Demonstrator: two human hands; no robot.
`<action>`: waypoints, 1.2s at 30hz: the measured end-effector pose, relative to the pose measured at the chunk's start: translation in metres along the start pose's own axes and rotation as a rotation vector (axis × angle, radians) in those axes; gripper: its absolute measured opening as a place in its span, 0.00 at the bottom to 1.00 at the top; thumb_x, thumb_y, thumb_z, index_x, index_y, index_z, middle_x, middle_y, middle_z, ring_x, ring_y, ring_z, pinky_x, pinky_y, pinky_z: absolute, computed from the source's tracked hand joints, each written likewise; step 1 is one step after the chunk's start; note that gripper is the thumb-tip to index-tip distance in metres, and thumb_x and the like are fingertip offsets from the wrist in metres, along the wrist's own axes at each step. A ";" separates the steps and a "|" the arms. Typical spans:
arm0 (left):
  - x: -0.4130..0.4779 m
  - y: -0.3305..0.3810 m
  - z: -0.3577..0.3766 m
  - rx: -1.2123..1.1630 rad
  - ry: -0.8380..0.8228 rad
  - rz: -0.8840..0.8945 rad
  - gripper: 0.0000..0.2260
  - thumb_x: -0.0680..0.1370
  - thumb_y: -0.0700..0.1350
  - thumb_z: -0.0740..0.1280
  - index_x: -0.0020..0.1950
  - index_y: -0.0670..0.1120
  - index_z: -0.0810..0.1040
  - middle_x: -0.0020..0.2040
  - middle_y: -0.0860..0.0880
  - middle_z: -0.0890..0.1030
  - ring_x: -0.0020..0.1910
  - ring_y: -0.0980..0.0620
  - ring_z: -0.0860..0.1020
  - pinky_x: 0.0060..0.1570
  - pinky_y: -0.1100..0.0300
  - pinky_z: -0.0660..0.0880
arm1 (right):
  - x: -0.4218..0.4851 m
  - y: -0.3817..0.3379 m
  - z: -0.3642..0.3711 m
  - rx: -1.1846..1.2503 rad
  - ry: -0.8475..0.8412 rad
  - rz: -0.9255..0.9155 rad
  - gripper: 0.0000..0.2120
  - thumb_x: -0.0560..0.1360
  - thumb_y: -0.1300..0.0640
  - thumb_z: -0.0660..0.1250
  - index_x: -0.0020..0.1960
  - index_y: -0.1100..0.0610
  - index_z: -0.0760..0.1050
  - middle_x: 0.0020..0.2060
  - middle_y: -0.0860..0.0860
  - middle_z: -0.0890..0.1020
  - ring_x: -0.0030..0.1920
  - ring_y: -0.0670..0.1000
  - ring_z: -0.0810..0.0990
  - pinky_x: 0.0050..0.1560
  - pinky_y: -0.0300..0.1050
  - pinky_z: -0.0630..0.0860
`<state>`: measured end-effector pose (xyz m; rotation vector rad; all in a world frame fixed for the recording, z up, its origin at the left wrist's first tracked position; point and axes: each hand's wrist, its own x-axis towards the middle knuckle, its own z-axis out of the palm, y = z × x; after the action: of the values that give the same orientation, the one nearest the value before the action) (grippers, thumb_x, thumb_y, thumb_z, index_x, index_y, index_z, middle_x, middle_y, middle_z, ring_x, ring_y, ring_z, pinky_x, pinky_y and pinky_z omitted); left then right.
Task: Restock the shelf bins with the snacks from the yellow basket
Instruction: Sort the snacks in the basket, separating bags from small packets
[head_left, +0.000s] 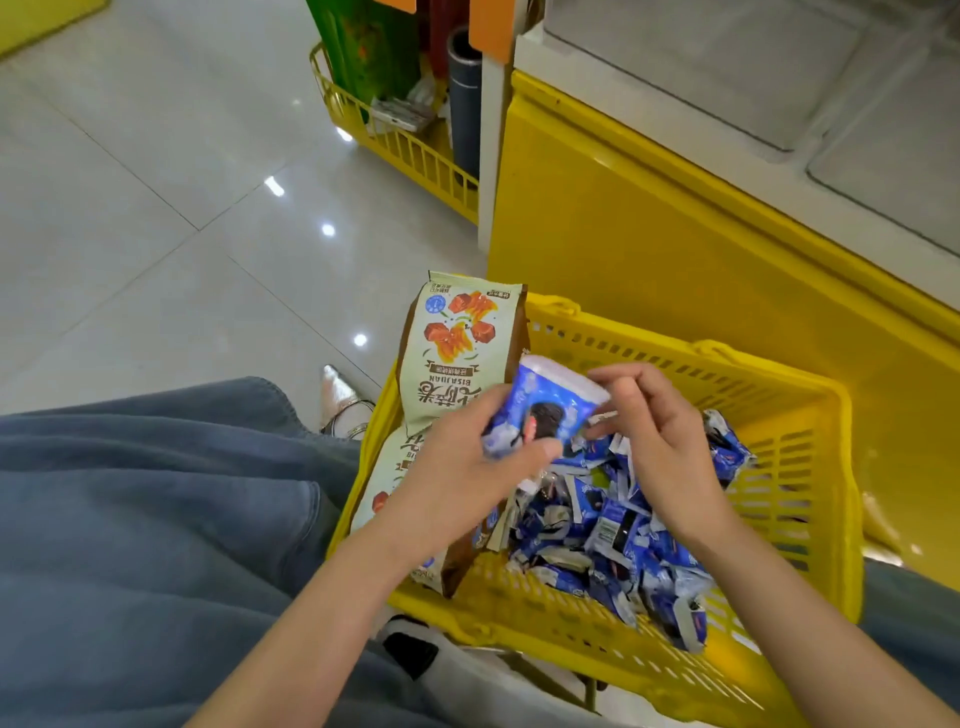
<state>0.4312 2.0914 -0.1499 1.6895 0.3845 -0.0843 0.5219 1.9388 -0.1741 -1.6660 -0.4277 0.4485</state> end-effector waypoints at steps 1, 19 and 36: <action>0.001 -0.001 -0.005 -0.030 0.053 -0.010 0.08 0.73 0.46 0.70 0.50 0.55 0.76 0.44 0.63 0.81 0.42 0.66 0.78 0.38 0.74 0.73 | 0.001 0.016 -0.001 -0.022 0.030 0.065 0.08 0.79 0.53 0.57 0.51 0.52 0.75 0.44 0.48 0.81 0.44 0.45 0.80 0.43 0.39 0.78; 0.020 -0.011 -0.023 -0.028 0.205 -0.041 0.11 0.73 0.47 0.69 0.54 0.54 0.74 0.45 0.60 0.81 0.45 0.64 0.79 0.40 0.73 0.74 | 0.010 0.198 0.050 -0.706 -0.291 0.795 0.14 0.77 0.55 0.65 0.56 0.65 0.75 0.51 0.63 0.80 0.50 0.61 0.78 0.49 0.52 0.74; 0.000 -0.004 -0.004 0.016 0.166 0.096 0.07 0.74 0.45 0.68 0.49 0.54 0.73 0.40 0.67 0.79 0.41 0.68 0.77 0.36 0.78 0.70 | -0.029 0.113 -0.076 -0.951 -0.517 0.595 0.09 0.79 0.56 0.61 0.53 0.59 0.78 0.50 0.56 0.81 0.43 0.52 0.77 0.42 0.41 0.67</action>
<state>0.4297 2.0960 -0.1535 1.7331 0.4269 0.1247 0.5393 1.8438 -0.2748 -2.6141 -0.5635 1.2748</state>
